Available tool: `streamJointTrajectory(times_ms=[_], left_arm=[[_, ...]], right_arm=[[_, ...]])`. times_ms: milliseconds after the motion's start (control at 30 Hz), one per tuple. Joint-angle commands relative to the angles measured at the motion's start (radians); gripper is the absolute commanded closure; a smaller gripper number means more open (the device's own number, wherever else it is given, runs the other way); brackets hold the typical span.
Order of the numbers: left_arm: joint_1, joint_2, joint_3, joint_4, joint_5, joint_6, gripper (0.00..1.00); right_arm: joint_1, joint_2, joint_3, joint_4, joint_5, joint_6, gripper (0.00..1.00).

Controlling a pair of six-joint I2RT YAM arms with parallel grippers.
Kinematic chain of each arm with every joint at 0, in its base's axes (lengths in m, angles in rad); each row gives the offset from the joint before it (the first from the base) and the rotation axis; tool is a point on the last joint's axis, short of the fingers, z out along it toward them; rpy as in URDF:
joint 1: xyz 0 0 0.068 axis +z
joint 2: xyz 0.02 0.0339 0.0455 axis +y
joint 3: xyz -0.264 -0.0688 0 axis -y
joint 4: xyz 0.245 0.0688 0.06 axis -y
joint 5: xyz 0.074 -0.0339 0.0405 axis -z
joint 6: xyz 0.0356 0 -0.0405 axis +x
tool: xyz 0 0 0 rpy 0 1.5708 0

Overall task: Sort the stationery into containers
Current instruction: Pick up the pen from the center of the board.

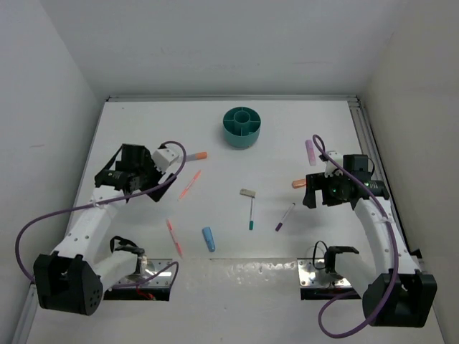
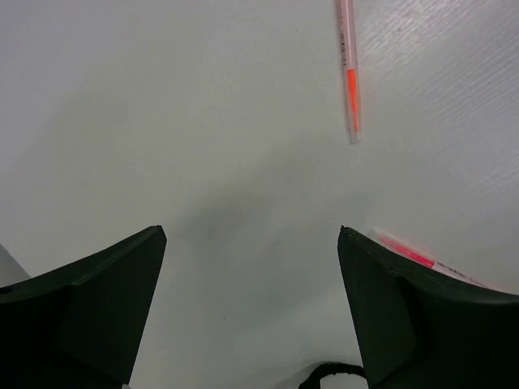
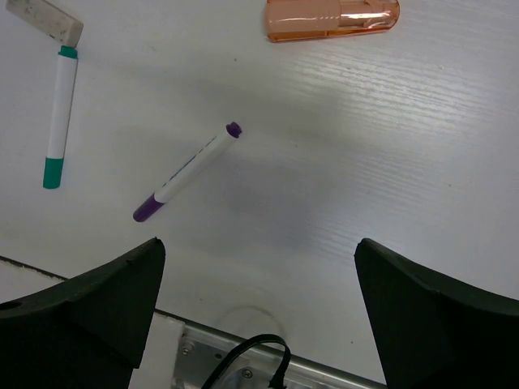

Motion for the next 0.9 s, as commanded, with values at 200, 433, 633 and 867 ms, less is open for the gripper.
streamJointTrajectory(times_ms=[200, 433, 633, 867], left_arm=[[-0.119, 0.155, 0.065, 0.126, 0.033, -0.138, 0.24], [-0.228, 0.425, 0.207, 0.168, -0.015, -0.264, 0.42], [-0.277, 0.669, 0.336, 0.156, -0.045, -0.332, 0.48], [-0.289, 0.892, 0.483, 0.085, -0.101, -0.382, 0.60]], right_arm=[[0.001, 0.013, 0.027, 0.013, 0.010, -0.011, 0.02], [-0.002, 0.023, 0.010, 0.008, 0.036, -0.028, 0.02], [-0.018, 0.057, 0.036, -0.009, 0.073, -0.036, 0.02], [-0.041, 0.066, 0.042, -0.029, 0.074, -0.042, 0.02]])
